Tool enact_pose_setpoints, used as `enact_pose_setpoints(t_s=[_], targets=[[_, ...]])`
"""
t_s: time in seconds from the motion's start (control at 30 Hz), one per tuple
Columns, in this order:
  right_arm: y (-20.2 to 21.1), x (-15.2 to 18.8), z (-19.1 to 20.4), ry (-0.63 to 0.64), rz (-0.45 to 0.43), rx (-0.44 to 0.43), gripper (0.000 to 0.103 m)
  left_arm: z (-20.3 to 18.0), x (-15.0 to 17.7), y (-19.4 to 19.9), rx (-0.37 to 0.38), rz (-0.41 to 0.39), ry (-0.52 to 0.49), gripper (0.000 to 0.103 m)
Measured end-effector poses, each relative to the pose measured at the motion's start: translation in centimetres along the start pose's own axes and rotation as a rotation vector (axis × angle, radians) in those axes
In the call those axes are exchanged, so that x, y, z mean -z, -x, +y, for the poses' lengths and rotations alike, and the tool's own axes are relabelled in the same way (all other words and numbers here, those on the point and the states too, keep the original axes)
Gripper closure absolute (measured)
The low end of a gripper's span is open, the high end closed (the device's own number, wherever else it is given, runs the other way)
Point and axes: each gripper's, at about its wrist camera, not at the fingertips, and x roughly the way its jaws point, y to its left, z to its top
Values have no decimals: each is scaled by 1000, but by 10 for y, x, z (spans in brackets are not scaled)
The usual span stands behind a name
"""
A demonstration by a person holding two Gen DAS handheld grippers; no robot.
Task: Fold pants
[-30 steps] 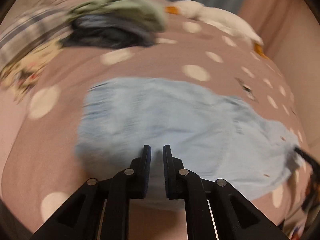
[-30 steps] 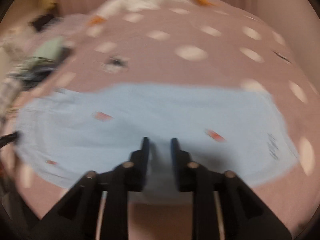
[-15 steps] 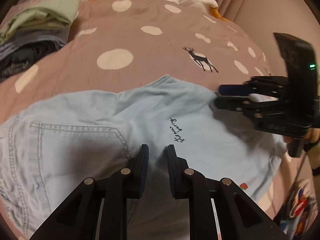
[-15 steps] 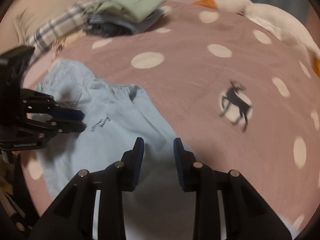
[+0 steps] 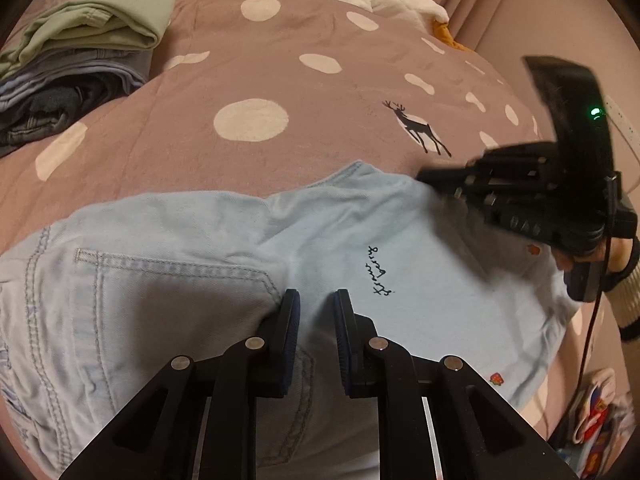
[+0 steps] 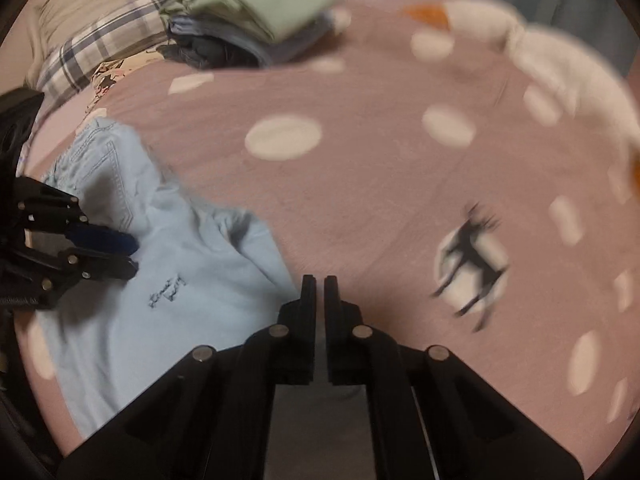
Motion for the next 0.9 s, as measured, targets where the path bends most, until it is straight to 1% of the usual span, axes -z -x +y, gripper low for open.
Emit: enact_pose_setpoints(t_s=[0.03,0.1,0.13,0.17,0.2,0.23,0.33,0.37,0.4,0.43,0.47,0.5,0.53,0.57,0.63,0.7,0.73,0.8,0.83,0.87,0.9], targets=[[-4,2,3,8,13,10,98,0,0,1,-2,0,0,87],[0,4,7,9,-3,45,96,0,0,6,-3,-5,1,87],[7,4,6,-24,-27,30,90,0,0,9,-3,-10,0,87],[14,5,3,-49,-47,2,75,0,0,13,-4,-18,-1,87],[19,4,3,-64,-66,-22,56,1,0,16,-5,-26,-1,87],[25,3,4,-73,-85,-42,50,3,0,20,-7,-37,-1,87],[29,-4,13,-64,-116,-142,51,10,0,29,-49,-68,3,87],[25,-7,17,-65,-106,-176,54,13,0,29,-65,-73,3,87],[19,-9,21,-57,-85,-193,61,18,1,29,-81,-70,8,87],[10,-11,25,-42,-60,-191,66,22,2,28,-87,-65,14,87],[-3,-13,28,-21,-20,-176,78,26,3,28,-97,-63,22,87],[-11,-15,29,-7,7,-175,95,30,4,28,-133,-64,26,83],[-16,-15,32,14,22,-184,95,34,3,28,-156,-66,27,83],[-17,-17,35,44,9,-191,96,41,3,29,-164,-69,38,83],[-11,-23,30,23,-29,-204,97,54,3,29,-145,-69,79,83],[-16,-27,19,-24,-34,-153,99,64,1,26,-154,-65,118,83],[-25,-28,14,-47,-8,-147,98,69,-1,24,-136,-65,141,83],[-39,-28,14,-74,55,-177,94,75,0,26,-106,-74,173,83],[-39,-30,14,-94,58,-185,93,76,1,27,-95,-80,177,83],[-37,-32,9,-147,52,-209,87,77,2,29,-97,-85,172,83],[-34,-33,3,-194,42,-239,67,77,3,31,-103,-86,168,83]])
